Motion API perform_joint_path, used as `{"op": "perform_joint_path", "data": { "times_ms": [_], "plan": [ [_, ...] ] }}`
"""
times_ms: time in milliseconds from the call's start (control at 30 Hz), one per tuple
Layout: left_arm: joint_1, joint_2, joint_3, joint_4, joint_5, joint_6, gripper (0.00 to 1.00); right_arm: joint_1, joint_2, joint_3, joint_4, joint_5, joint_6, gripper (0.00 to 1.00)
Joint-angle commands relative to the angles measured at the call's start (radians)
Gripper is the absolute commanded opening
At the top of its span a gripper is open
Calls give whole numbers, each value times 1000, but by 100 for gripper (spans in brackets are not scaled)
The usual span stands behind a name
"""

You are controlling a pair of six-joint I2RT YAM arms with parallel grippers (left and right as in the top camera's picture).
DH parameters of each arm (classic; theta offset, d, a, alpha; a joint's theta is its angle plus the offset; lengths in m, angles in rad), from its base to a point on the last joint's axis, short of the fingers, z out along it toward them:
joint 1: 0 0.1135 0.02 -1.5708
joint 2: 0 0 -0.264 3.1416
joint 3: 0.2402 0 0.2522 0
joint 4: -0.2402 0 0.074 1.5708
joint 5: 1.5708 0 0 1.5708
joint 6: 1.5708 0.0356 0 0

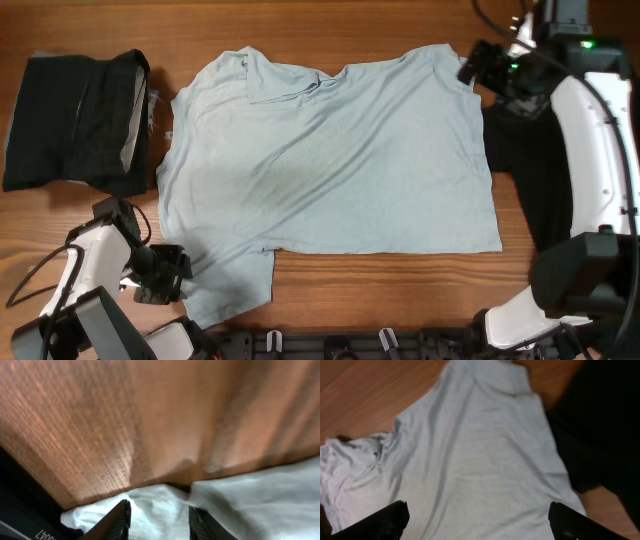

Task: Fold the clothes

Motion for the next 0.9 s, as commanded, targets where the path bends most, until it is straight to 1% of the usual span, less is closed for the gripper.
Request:
{"op": "perform_joint_path", "data": {
  "times_ms": [0, 100, 200, 267, 333, 367, 400, 433, 500, 533, 567, 600, 633, 667, 700, 733, 867],
  "plan": [
    [6, -14, 88, -29, -31, 82, 40, -110, 21, -5, -111, 16, 9, 91],
    [6, -47, 143, -51, -50, 105, 41, -148, 28, -39, -149, 24, -5, 90],
    [6, -68, 164, -50, -48, 108, 43, -149, 28, -89, -149, 89, -34, 79],
    [6, -74, 190, -58, -37, 176, 42, -149, 28, -172, -136, 132, -58, 78],
    [6, -79, 242, -61, 23, 272, 42, -149, 28, -262, -74, 130, -84, 78],
    [6, -81, 285, -61, 36, 323, 42, -149, 28, -296, -28, 84, -119, 78],
    [6, -81, 317, -61, 35, 368, 43, -149, 28, -315, 5, 19, -189, 78],
    [6, -81, 371, -39, 35, 464, 45, -149, 28, -333, 39, -57, -229, 77],
    [6, -81, 397, 21, 38, 548, 58, -149, 27, -333, 65, -66, -210, 78],
    [6, -80, 397, 54, 39, 587, 61, -149, 27, -333, 69, -69, -209, 79],
    [5, -69, 397, 88, 55, 659, 68, -149, 28, -333, 73, -72, -202, 79],
    [5, -60, 397, 104, 99, 737, 72, -149, 28, -333, 73, -72, -186, 80],
    [5, -45, 397, 109, 154, 819, 73, -148, 28, -333, 73, -74, -183, 82],
    [5, -21, 397, 108, 171, 856, 71, -149, 28, -333, 77, -76, -183, 83],
    [5, -6, 397, 108, 171, 857, 67, -149, 28, -333, 80, -76, -183, 84],
    [5, 20, 397, 108, 171, 857, 62, -149, 28, -333, 84, -76, -184, 86],
    [5, 127, 397, 117, 171, 863, 54, -149, 28, -333, 109, -76, -183, 88]
  ]
}}
